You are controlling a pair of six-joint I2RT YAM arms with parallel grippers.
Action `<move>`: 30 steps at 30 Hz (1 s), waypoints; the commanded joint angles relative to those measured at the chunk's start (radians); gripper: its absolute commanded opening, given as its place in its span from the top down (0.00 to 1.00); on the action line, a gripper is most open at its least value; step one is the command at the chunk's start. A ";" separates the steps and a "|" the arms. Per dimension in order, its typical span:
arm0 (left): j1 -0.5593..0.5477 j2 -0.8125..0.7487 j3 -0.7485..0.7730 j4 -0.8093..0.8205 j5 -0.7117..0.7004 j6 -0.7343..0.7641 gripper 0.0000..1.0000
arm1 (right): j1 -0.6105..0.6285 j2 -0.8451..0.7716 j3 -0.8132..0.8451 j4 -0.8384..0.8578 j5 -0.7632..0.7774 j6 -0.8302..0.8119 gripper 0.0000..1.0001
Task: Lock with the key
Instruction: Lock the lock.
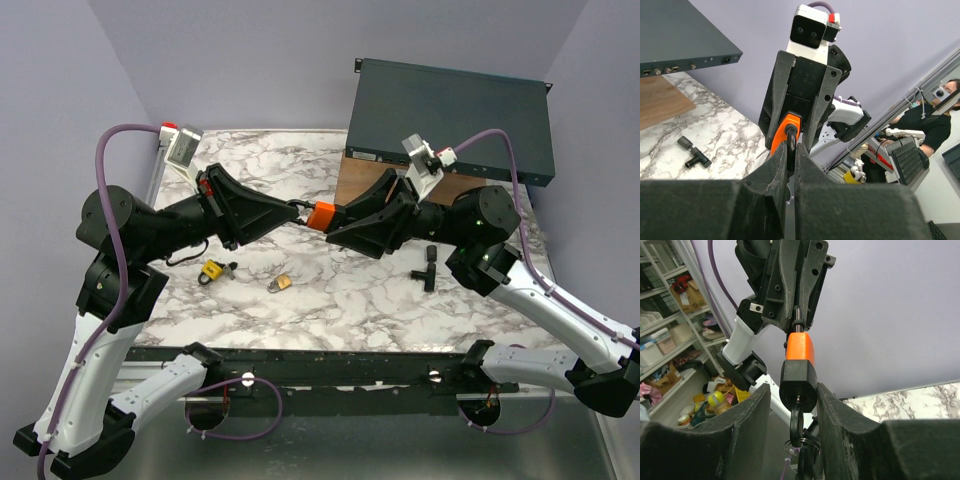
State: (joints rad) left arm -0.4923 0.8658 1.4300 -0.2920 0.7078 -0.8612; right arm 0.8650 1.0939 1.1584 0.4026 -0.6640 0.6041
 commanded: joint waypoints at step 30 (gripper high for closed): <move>-0.032 -0.035 -0.080 0.030 -0.047 0.101 1.00 | 0.008 0.040 0.067 -0.041 0.032 0.082 0.99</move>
State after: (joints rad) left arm -0.5007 0.8516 1.3846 -0.2771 0.6842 -0.8265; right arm 0.8650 1.1114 1.1721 0.3714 -0.6067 0.6437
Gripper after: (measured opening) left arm 0.039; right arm 0.290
